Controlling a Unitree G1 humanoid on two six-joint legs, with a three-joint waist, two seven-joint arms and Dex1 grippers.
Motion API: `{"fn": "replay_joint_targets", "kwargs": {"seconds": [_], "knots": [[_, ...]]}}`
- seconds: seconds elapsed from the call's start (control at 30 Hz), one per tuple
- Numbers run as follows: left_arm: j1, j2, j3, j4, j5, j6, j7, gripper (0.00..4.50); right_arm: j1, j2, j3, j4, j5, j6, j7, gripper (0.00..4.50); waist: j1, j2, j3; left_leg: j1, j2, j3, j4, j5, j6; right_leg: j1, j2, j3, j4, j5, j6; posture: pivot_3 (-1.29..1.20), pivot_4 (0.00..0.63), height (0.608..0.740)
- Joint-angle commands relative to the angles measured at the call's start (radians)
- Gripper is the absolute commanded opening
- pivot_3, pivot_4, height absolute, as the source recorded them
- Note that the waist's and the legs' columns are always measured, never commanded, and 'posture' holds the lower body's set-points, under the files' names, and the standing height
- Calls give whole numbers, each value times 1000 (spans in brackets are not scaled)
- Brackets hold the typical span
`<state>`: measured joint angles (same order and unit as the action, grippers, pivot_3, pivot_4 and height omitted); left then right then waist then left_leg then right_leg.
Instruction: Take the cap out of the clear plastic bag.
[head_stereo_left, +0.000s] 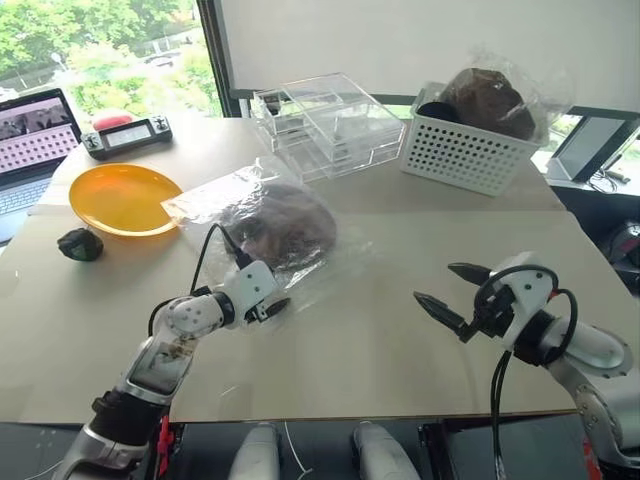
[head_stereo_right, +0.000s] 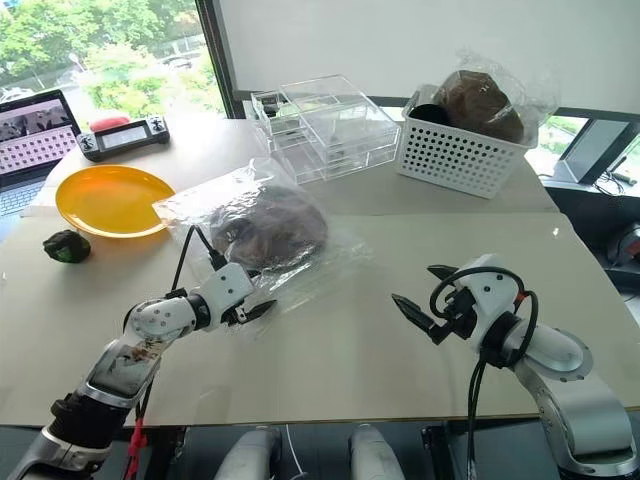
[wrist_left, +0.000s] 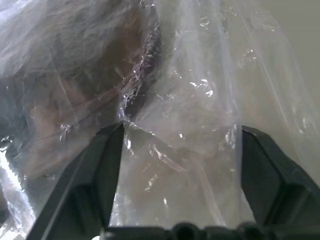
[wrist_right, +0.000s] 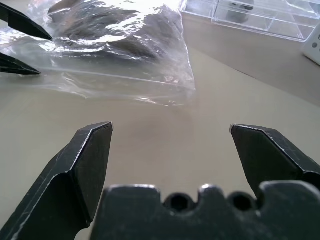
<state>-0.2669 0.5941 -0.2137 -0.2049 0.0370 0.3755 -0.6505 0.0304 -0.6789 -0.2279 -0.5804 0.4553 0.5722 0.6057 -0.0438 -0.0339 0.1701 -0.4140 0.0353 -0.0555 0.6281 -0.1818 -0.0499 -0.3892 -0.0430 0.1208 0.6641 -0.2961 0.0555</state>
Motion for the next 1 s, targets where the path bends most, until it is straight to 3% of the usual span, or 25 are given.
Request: {"fn": "replay_joint_targets", "kwargs": {"seconds": [0.03,0.13,0.2,0.3,0.43,0.67,0.73,0.9,1.0], "knots": [[-4,-6,23,-17,-3,-1,4,1796,0,1,-25,-37,7,-19,-5,4500,0,0,0,0,0,0,0,0,0,0,0,0,0,0,0,0,150,735],[-4,0,28,-5,-1,-10,2,565,2,2,-22,-41,7,-18,-6,4500,0,0,0,0,0,0,0,0,0,0,0,0,0,0,0,0,150,735],[-14,7,42,13,-11,-17,-9,127,-1,3,-20,-44,10,-14,-7,4500,0,0,0,0,0,0,0,0,0,0,0,0,0,0,0,0,150,735],[-43,28,68,39,-49,-35,-62,127,-9,4,-11,-50,16,-10,-5,4500,0,0,0,0,0,0,0,0,0,0,0,0,0,0,0,0,150,735],[-102,94,128,81,-192,-41,-263,127,-55,17,30,-62,35,2,-1,4500,-2,0,0,0,0,0,0,0,0,0,0,0,0,0,0,0,150,735],[-201,147,182,126,-400,57,-496,127,-284,81,239,-97,34,49,-6,4500,-13,0,0,-1,0,0,0,0,0,-1,0,-1,0,0,0,0,150,735],[-231,165,197,146,-442,93,-543,127,-375,89,385,-80,-44,30,25,4500,-13,0,0,-1,0,-1,0,0,0,-1,0,-1,0,0,-1,0,150,735],[-337,144,238,260,-458,106,-506,127,-447,107,581,52,-212,-81,63,4500,-11,0,0,-1,0,-2,0,0,0,-1,0,-3,0,0,0,0,150,735],[-388,118,236,331,-410,59,-453,127,-443,123,607,116,-248,-146,86,4500,-2,0,0,-1,0,-2,2,0,0,-1,0,-3,0,0,0,0,150,735]]}}
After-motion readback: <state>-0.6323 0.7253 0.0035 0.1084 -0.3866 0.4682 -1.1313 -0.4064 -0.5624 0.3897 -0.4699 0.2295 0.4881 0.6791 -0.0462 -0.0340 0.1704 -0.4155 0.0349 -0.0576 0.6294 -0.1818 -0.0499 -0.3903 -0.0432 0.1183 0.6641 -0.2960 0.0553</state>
